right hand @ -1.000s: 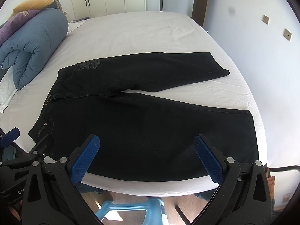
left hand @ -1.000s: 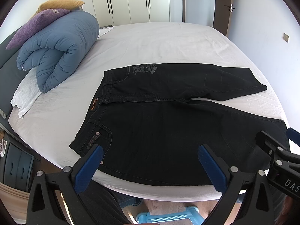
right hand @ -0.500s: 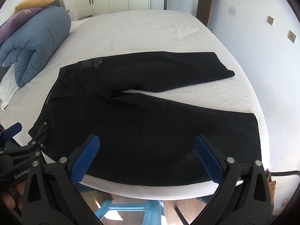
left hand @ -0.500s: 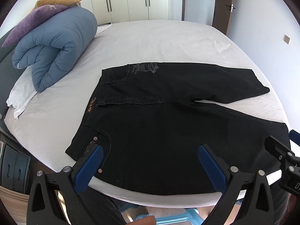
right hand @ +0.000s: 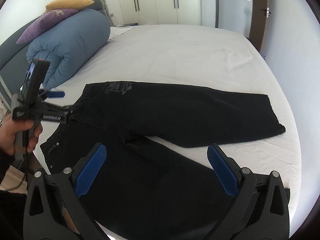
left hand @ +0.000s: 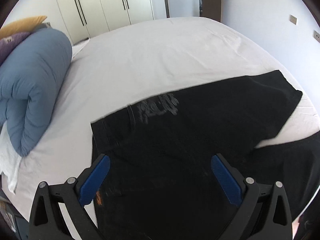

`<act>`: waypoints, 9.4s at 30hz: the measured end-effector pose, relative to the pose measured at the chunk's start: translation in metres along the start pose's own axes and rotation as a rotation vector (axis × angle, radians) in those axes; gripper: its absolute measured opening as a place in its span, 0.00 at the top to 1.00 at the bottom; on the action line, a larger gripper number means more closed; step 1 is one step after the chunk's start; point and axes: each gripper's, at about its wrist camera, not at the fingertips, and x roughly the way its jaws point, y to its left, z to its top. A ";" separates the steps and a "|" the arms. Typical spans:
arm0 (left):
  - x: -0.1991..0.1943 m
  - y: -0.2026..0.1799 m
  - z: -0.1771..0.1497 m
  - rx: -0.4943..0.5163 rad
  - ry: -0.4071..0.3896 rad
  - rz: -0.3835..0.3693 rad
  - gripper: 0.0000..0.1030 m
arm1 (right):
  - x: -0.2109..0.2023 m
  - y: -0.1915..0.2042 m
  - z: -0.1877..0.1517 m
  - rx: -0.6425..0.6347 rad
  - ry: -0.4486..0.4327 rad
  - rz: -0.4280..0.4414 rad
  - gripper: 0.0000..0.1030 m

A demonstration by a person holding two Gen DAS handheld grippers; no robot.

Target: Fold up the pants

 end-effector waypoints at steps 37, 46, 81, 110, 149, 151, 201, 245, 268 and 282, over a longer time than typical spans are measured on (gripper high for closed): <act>0.107 0.046 0.070 0.301 0.141 -0.185 0.93 | 0.215 0.021 0.171 -0.404 0.145 0.264 0.52; 0.064 0.029 0.046 0.373 0.008 -0.152 0.93 | 0.264 0.085 0.197 -0.692 0.256 0.264 0.56; 0.006 0.035 -0.019 0.272 -0.028 -0.150 0.93 | 0.212 0.059 0.178 -0.172 0.368 0.374 0.98; -0.034 -0.021 -0.174 0.520 0.047 -0.207 0.93 | 0.098 0.259 -0.077 -0.641 0.343 0.087 0.98; -0.065 -0.002 -0.169 0.295 -0.023 -0.213 0.28 | 0.102 0.286 -0.143 -0.725 0.249 -0.083 0.95; -0.056 -0.013 -0.153 0.270 -0.026 -0.227 0.28 | 0.100 0.285 -0.143 -0.719 0.236 -0.078 0.95; 0.036 -0.111 -0.092 -0.010 0.172 -0.218 0.30 | 0.097 -0.061 0.066 0.306 0.191 -0.246 0.18; 0.049 -0.115 -0.086 -0.049 0.207 -0.206 0.15 | -0.062 -0.140 -0.069 0.865 -0.145 -0.291 0.97; 0.061 -0.134 -0.089 -0.080 0.258 -0.110 0.05 | -0.047 -0.167 -0.248 1.261 -0.165 -0.197 0.99; 0.062 -0.137 -0.105 -0.052 0.240 -0.123 0.00 | -0.037 -0.182 -0.267 1.263 -0.120 -0.181 0.99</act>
